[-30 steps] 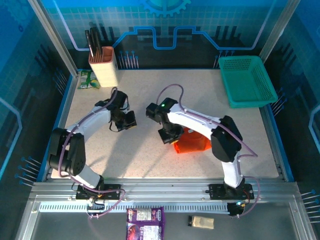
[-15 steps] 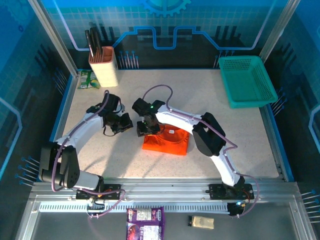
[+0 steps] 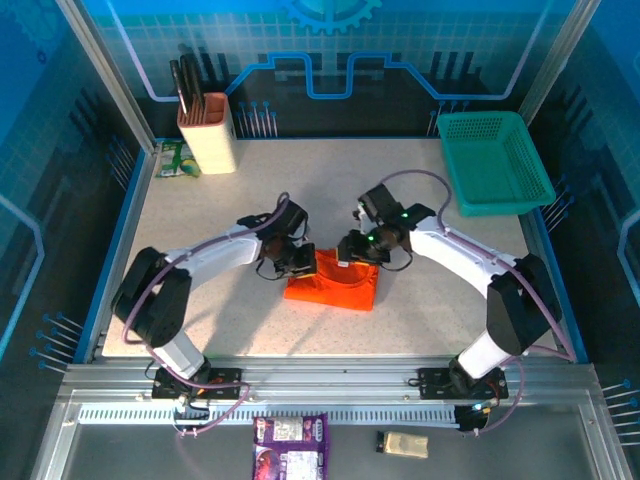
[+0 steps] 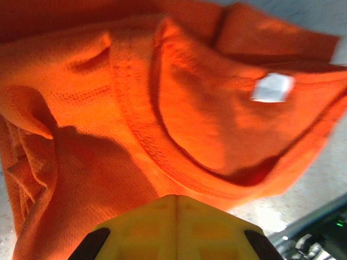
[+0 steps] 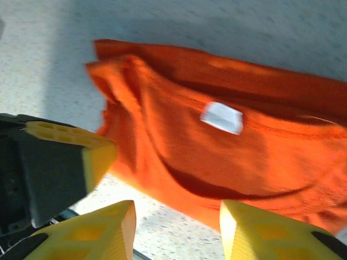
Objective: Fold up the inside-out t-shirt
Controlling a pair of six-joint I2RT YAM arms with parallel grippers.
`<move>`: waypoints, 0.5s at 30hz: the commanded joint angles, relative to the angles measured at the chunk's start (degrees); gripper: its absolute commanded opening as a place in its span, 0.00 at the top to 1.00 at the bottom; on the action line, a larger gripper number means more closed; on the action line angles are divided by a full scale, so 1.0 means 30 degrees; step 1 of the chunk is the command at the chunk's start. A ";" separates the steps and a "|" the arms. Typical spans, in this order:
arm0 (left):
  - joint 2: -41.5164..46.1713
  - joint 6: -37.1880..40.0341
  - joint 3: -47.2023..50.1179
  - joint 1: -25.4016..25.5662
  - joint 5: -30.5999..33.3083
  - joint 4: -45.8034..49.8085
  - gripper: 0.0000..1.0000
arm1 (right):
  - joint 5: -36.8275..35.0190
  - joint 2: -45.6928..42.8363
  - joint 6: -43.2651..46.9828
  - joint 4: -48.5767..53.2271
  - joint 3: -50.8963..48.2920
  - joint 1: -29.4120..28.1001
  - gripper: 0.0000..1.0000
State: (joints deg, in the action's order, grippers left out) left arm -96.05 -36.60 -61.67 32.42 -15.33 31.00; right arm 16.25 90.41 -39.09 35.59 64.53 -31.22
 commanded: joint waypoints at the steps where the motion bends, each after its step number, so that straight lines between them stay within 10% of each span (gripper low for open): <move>1: -0.1301 -0.0253 -0.0121 0.0121 0.2677 0.0678 0.95 | 0.3923 0.0715 0.0674 -0.3410 -0.1731 0.1321 0.54; 15: -0.1031 0.0740 0.0651 -0.0508 0.4698 -0.0753 0.90 | 0.3586 0.4373 0.2279 -0.4666 -0.0560 0.3431 0.56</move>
State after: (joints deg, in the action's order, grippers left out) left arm -102.02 -35.83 -61.28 31.62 -3.95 28.16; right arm 27.16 105.95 -34.17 21.12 62.35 -21.47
